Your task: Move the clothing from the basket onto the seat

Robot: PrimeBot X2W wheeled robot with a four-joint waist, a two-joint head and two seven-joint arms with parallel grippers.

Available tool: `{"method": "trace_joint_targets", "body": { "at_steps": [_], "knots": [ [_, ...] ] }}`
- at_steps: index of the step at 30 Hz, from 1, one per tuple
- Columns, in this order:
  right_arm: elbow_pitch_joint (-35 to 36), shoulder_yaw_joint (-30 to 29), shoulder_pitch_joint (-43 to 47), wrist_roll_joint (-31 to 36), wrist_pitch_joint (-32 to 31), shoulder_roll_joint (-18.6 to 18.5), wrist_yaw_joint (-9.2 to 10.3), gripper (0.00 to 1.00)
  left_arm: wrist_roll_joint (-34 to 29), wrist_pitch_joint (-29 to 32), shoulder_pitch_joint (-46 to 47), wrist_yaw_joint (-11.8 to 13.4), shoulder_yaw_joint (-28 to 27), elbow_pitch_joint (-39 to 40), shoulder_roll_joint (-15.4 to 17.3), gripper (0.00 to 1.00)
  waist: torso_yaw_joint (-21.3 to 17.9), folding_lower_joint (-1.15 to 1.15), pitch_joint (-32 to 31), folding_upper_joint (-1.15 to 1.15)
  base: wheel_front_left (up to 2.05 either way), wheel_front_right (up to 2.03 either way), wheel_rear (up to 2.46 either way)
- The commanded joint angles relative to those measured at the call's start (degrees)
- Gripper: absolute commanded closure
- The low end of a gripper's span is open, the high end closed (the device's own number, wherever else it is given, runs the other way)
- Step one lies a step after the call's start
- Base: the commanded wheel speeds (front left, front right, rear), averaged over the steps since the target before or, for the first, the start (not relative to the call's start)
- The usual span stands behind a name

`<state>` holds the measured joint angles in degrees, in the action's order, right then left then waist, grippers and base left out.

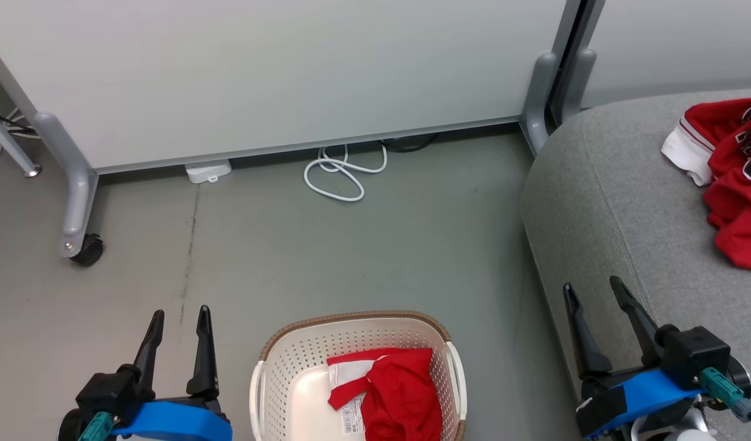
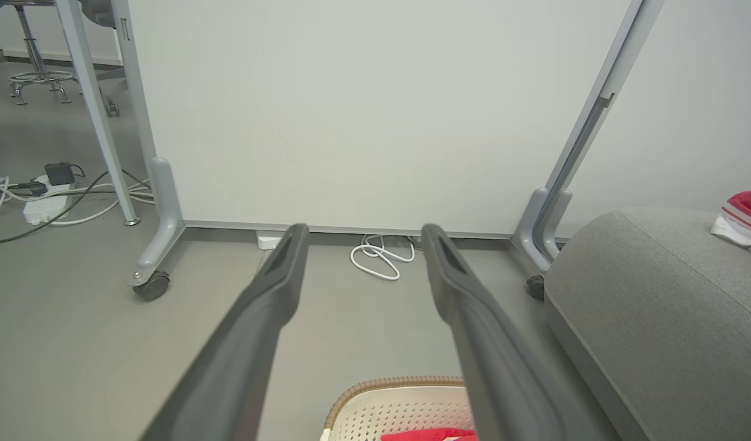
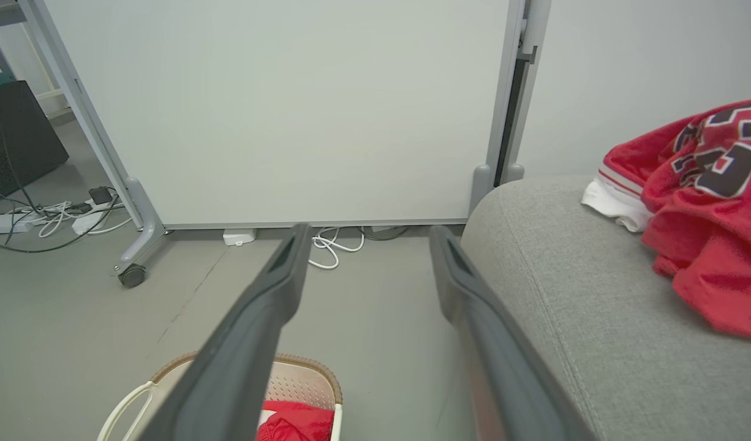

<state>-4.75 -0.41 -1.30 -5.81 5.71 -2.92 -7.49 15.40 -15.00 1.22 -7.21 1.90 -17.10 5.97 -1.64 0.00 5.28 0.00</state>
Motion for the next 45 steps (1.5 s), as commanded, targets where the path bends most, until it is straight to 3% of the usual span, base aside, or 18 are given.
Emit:
{"method": "trace_joint_targets", "body": {
  "at_steps": [1,10,26,41,45],
  "knots": [
    [0.1,0.2,-0.8,-0.3,0.4,0.0,-0.01,0.0,0.3,-0.3,1.2,-0.4,0.1,-0.1,0.2,0.0,-0.9,0.0,1.0,0.0,0.0,0.0,0.0],
    [-0.1,4.4,-4.2,-1.3,2.1,0.0,-0.01,0.0,1.9,-0.3,6.3,-0.4,3.9,-7.3,0.8,0.0,-6.8,0.0,8.5,0.0,0.0,0.0,0.0],
    [-0.5,10.8,-12.2,-4.8,7.2,0.1,-0.01,0.0,7.1,-0.2,23.4,-0.4,13.2,-27.0,5.3,0.0,-17.9,0.0,29.8,0.0,0.0,0.0,0.0],
    [-1.3,14.4,-15.5,-7.9,9.5,0.1,-0.01,0.0,16.2,3.0,35.4,-0.4,23.1,-37.2,9.0,0.0,-21.6,0.0,41.6,0.0,0.0,0.0,0.0],
    [-1.1,15.0,-15.7,-8.1,9.5,0.1,-0.01,0.0,18.3,4.3,38.3,-0.2,23.3,-41.0,9.7,0.0,-21.9,0.0,43.3,0.0,0.0,0.0,0.0]
  ]
}}
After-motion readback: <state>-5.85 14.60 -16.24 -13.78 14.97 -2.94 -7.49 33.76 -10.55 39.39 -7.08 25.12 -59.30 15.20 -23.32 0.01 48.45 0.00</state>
